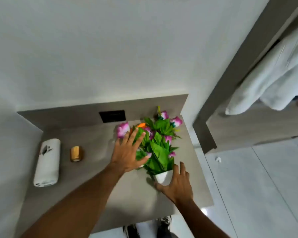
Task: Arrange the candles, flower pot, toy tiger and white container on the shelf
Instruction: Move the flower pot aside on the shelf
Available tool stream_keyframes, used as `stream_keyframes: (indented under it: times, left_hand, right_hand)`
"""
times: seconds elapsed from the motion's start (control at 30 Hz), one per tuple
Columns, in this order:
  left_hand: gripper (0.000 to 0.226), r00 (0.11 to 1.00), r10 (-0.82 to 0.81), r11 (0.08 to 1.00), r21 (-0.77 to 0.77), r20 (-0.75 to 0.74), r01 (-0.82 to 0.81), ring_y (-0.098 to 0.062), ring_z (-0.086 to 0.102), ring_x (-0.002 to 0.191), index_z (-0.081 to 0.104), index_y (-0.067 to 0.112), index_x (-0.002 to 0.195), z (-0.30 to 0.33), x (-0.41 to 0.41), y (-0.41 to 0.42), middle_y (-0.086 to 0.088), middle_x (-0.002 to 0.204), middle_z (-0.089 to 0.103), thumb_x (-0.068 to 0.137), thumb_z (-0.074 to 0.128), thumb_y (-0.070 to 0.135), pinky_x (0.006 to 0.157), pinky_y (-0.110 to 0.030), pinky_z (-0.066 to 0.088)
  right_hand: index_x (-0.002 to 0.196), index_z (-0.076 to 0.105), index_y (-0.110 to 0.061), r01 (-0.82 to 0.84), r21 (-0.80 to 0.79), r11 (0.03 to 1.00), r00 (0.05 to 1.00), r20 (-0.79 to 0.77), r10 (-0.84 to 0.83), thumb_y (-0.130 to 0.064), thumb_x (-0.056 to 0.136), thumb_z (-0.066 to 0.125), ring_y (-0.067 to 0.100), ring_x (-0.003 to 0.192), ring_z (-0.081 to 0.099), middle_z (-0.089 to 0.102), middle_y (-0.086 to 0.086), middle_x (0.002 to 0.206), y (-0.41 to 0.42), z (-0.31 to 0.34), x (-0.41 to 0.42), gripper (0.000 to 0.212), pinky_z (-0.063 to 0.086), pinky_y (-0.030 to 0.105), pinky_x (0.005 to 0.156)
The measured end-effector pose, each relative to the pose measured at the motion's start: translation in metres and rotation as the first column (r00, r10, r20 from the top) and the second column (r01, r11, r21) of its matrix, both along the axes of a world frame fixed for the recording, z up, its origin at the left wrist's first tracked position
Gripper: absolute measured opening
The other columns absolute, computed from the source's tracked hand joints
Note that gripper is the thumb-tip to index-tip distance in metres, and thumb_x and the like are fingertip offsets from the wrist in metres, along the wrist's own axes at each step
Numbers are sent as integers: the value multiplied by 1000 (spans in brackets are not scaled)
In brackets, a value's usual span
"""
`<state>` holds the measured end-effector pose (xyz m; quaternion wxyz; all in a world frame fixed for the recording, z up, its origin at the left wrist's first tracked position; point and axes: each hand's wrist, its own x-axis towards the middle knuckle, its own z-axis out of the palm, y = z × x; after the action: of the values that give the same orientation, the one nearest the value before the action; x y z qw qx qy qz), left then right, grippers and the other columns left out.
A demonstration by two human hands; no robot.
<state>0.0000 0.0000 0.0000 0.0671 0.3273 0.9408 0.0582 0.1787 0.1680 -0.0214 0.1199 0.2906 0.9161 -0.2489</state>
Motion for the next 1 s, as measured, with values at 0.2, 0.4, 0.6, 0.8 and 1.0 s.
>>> stream_keyframes:
  times: [0.2, 0.4, 0.6, 0.8, 1.0]
  left_hand:
    - [102, 998, 49, 995, -94, 43, -45, -41, 31, 156, 20, 32, 163, -46, 14, -32, -10, 174, 23, 79, 36, 88, 111, -72, 36]
    - [108, 985, 147, 984, -115, 92, -136, -40, 17, 161, -2, 32, 163, -79, 11, -80, -8, 177, 8, 77, 23, 92, 117, -77, 26]
    - [115, 957, 218, 970, -147, 190, -192, -35, -12, 163, -20, 39, 160, -126, 8, -92, 0, 176, -18, 72, 19, 101, 122, -78, 1]
    - [117, 960, 222, 974, -75, 168, -213, -35, 5, 164, 7, 38, 164, -151, 11, -92, -1, 178, 7, 69, 36, 99, 120, -79, 0]
    - [117, 973, 213, 977, -32, 88, -211, -34, 6, 164, 10, 37, 164, -163, 12, -92, -3, 178, 8, 70, 30, 103, 120, -79, 0]
  right_hand:
    - [145, 32, -23, 45, 79, 996, 998, 39, -49, -97, 63, 51, 38, 116, 61, 61, 9, 130, -13, -13, -10, 112, 56, 47, 85]
    - [120, 54, -16, 188, 129, 974, 973, -159, -167, -83, 62, 67, 42, 99, 71, 72, 13, 112, -7, -34, -16, 89, 55, 46, 80]
    - [109, 59, -9, 481, -1, 877, 800, -409, -439, -50, 62, 97, 39, 93, 66, 66, 14, 101, 12, -65, -37, 73, 47, 41, 79]
    - [104, 61, 2, 551, -153, 821, 681, -487, -548, -32, 62, 101, 43, 94, 65, 66, 23, 102, 40, -93, -85, 68, 56, 57, 86]
    - [103, 62, -5, 508, -203, 837, 605, -608, -514, -43, 61, 96, 13, 82, 60, 66, 10, 97, 70, -102, -143, 66, 54, 40, 83]
